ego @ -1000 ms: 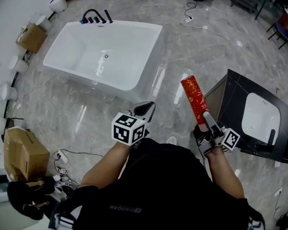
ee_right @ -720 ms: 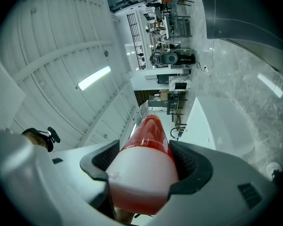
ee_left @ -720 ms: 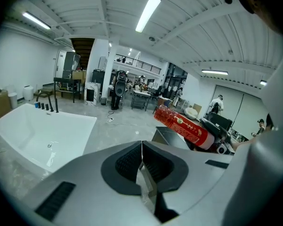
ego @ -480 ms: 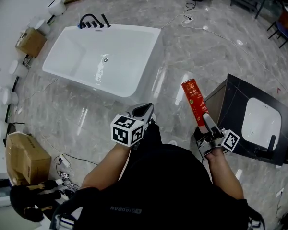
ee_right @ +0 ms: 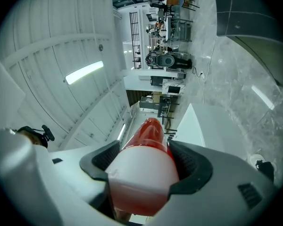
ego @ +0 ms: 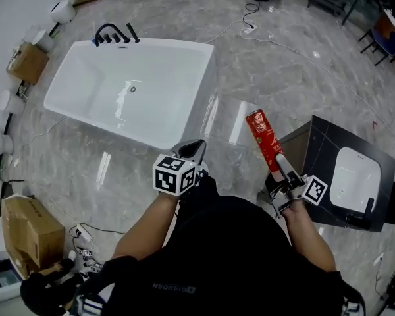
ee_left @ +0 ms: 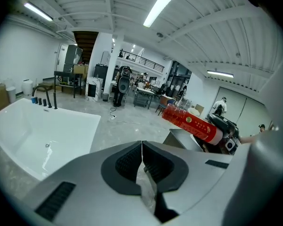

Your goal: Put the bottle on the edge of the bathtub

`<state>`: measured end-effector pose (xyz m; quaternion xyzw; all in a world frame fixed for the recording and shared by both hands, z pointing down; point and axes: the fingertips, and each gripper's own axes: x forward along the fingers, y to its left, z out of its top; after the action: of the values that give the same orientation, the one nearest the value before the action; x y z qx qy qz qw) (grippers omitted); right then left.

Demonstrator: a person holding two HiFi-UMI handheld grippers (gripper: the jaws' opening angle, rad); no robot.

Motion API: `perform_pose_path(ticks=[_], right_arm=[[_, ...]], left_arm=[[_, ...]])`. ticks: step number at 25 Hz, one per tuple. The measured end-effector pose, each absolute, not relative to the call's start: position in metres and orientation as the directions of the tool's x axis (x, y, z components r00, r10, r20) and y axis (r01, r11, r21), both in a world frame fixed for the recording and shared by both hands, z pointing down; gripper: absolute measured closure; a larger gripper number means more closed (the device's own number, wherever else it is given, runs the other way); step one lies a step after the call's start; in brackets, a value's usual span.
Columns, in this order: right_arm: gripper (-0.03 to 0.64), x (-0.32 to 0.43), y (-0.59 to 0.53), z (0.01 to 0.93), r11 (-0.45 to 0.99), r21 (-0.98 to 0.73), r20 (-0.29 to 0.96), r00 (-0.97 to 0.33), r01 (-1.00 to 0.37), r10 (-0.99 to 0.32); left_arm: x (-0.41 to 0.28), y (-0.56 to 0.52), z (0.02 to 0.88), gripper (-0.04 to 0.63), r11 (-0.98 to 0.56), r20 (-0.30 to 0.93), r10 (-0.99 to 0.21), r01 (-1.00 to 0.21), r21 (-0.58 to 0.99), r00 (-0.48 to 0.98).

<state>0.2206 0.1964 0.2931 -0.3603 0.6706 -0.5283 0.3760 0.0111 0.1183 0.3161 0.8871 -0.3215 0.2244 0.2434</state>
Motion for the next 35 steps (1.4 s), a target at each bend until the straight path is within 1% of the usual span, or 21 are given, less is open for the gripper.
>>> perform_pose_path(ticks=[8, 13, 20, 25, 30, 35], right_arm=[[0.291, 0.214, 0.119, 0.312, 0.068, -0.989, -0.008, -0.419, -0.129, -0.908], [0.291, 0.202, 0.076, 0.328, 0.036, -0.995, 0.003, -0.374, -0.098, -0.927], [0.291, 0.202, 0.02, 0.361, -0.037, -0.99, 0.081, -0.327, -0.139, -0.941], [0.291, 0.208, -0.016, 0.395, -0.129, -0.976, 0.182, -0.338, -0.173, -0.923], [0.291, 0.218, -0.064, 0.448, -0.203, -0.957, 0.272, -0.392, -0.209, -0.879], [0.291, 0.23, -0.117, 0.517, -0.269, -0.909, 0.394, -0.441, -0.32, -0.807]], left_arm=[[-0.002, 0.028, 0.321, 0.577, -0.696, 0.544, -0.426, -0.646, 0.313, 0.722], [-0.024, -0.02, 0.327, 0.577, -0.709, 0.544, -0.402, -0.626, 0.324, 0.737], [-0.05, -0.069, 0.349, 0.577, -0.698, 0.577, -0.383, -0.635, 0.331, 0.722], [-0.046, -0.089, 0.366, 0.577, -0.676, 0.603, -0.36, -0.645, 0.357, 0.711], [-0.033, -0.116, 0.388, 0.577, -0.648, 0.634, -0.361, -0.673, 0.357, 0.684], [-0.026, -0.148, 0.424, 0.577, -0.579, 0.692, -0.359, -0.731, 0.362, 0.627]])
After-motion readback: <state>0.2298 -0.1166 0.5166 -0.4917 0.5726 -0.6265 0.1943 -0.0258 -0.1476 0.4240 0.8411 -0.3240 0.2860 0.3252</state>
